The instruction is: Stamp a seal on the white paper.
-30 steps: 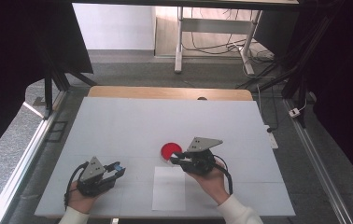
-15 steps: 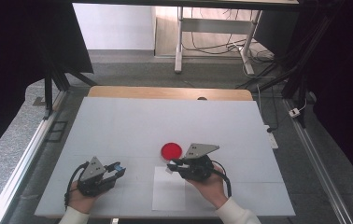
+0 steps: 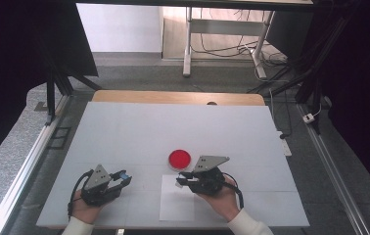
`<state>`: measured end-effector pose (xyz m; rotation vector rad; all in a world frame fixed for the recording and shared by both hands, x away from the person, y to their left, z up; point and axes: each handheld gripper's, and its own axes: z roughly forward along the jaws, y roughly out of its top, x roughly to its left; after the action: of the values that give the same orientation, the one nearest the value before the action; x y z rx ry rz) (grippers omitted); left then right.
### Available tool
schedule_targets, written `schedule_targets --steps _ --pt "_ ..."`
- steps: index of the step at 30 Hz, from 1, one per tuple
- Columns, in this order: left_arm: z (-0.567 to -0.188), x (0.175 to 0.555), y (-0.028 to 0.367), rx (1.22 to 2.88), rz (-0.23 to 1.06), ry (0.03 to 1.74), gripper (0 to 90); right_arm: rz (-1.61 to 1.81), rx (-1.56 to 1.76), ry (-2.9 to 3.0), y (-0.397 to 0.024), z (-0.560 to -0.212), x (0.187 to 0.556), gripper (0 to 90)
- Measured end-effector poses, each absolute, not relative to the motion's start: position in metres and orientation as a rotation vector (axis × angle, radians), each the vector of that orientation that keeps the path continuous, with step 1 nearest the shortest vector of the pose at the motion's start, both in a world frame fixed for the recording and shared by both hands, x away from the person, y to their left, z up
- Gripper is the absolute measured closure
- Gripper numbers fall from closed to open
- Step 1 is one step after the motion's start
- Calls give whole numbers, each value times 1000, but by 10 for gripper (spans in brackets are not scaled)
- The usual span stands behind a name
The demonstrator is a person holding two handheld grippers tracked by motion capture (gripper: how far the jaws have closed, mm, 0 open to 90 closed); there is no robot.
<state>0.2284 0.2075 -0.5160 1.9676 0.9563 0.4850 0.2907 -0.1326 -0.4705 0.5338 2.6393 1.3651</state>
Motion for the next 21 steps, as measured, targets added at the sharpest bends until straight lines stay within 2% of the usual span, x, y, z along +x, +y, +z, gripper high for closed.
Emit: schedule_targets --steps 21 --pt "-517 229 207 1971 481 955 647 1274 470 2690 -123 -487 286 751"
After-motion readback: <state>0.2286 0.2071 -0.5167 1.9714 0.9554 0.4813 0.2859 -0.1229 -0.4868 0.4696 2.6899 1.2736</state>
